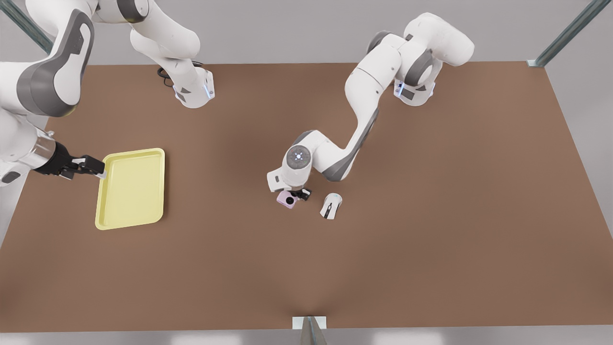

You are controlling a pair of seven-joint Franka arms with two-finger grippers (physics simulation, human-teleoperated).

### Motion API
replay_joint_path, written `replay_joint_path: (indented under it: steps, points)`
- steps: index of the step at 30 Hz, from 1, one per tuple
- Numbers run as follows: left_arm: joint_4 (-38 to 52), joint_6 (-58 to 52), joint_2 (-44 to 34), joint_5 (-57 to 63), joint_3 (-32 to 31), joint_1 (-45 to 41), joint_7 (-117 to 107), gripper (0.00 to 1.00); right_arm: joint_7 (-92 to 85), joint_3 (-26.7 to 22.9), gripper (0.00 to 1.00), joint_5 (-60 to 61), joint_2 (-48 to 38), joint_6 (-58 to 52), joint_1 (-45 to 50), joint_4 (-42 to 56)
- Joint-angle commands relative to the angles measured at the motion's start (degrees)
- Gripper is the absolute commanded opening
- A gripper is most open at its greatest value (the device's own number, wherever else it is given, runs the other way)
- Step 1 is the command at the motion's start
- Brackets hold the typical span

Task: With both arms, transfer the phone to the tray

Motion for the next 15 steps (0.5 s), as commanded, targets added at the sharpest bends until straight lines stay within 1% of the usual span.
replay_joint_path:
  steps: [1, 2, 3, 6, 8, 11, 12, 13, 15]
  points:
    - [1.38, 3.0, 2.12, -0.42, -0.55, -0.77, -46.43, 0.79, 0.59, 0.06, 1.0, 0.51, -0.44, -0.49, 0.0, -0.11]
    - [1.47, 5.46, 2.74, -0.42, -0.73, -0.94, -48.36, 0.79, 4.98, -0.12, 1.0, 0.08, 0.0, 0.12, -0.35, -0.02]
    - [2.43, 6.96, 3.61, -0.42, -0.82, -1.03, -49.24, 0.79, 5.25, 0.06, 1.0, -0.63, 0.79, 0.3, 0.09, -0.11]
    - [9.55, 7.75, 9.06, 0.11, -0.55, -2.79, -50.65, 0.79, 5.61, 0.32, 1.0, -2.12, 3.78, 0.65, 3.86, -0.64]
    - [9.99, 11.35, 10.12, 0.28, -0.29, -3.23, -50.74, 0.79, 11.14, 0.32, 1.0, -2.3, 6.06, 2.84, 8.52, -1.95]
    - [9.99, 13.55, 11.09, 0.28, -0.38, -3.76, -52.06, 0.79, 14.48, 0.32, 1.0, -2.21, 7.91, 3.9, 10.72, -2.48]
    - [9.99, 13.55, 11.35, 0.28, -0.38, -4.02, -52.06, 0.83, 14.83, 0.32, 1.0, -2.21, 8.0, 3.9, 11.51, -2.48]
    - [10.08, 13.81, 11.35, 0.28, -0.29, -4.11, -52.06, 1.0, 15.89, 0.32, 1.0, -2.3, 8.26, 3.9, 11.86, -2.39]
    - [10.08, 14.34, 11.44, 0.28, -0.29, -4.11, -52.06, 1.0, 15.89, 0.32, 1.0, -2.3, 8.7, 3.9, 11.78, -2.31]
